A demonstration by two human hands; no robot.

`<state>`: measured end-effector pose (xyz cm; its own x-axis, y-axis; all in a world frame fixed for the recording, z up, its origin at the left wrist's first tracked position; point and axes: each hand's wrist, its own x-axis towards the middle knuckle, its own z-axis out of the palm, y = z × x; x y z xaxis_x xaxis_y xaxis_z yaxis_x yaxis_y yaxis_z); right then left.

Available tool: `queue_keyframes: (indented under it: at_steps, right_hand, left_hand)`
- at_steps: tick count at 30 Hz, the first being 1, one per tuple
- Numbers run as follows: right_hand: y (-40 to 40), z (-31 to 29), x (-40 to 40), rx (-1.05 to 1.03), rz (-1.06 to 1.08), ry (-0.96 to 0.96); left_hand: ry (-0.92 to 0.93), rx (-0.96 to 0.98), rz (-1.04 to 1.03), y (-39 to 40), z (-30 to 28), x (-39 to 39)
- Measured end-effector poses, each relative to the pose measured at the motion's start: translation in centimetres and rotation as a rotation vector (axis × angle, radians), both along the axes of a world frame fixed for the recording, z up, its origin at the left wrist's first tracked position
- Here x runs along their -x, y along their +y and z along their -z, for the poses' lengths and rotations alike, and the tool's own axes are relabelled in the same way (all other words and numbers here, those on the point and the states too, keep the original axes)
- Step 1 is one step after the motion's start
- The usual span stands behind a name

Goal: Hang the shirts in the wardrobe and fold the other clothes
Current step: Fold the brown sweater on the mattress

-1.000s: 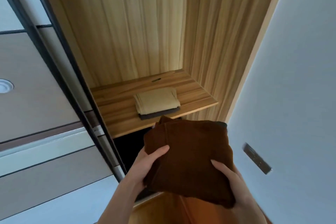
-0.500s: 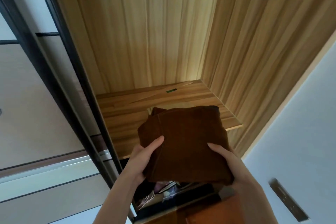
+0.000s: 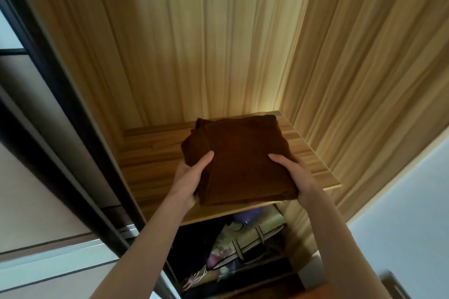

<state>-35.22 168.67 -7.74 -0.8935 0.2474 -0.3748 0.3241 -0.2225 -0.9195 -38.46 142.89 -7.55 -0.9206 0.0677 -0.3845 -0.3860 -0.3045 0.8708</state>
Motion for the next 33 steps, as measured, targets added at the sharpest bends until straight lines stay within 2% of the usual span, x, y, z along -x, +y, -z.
queue_keyframes:
  at_steps: [13, 23, 24, 25, 27, 28, 29, 31, 33]
  right_hand:
    - [1.7, 4.3, 7.4, -0.051, -0.048, -0.011]
    - [1.7, 8.0, 9.4, -0.197, -0.03, -0.058]
    - [1.7, 7.9, 9.3, -0.241, -0.032, -0.061]
    - [1.7, 7.9, 9.2, -0.328, -0.032, -0.063]
    - [1.5, 7.9, 8.7, -0.624, -0.022, -0.027]
    - [1.2, 8.2, 8.2, -0.778, 0.01, 0.03]
    - [0.8, 8.3, 7.8, -0.899, 0.058, 0.129]
    - [0.0, 8.3, 7.0, -1.007, 0.089, 0.351]
    - [-0.6, 8.6, 6.9, -1.07, -0.012, 0.447]
  left_hand:
    - [-0.053, 0.034, -0.152, 1.8, 5.2, 5.8]
    - [-0.126, 0.209, -0.185, 2.3, 8.5, 8.4]
    - [-0.125, 0.265, -0.183, 2.2, 8.5, 8.5]
    - [-0.096, 0.409, -0.174, 2.1, 8.6, 8.6]
    - [0.037, 0.843, -0.154, 2.2, 8.3, 8.0]
    - [0.163, 1.007, -0.16, 2.3, 8.1, 7.4]
    - [0.315, 1.108, -0.164, 2.6, 8.0, 6.7]
    - [0.576, 1.226, -0.102, 3.4, 8.0, 5.8]
    - [0.691, 1.329, 0.035, 4.2, 8.8, 5.4]
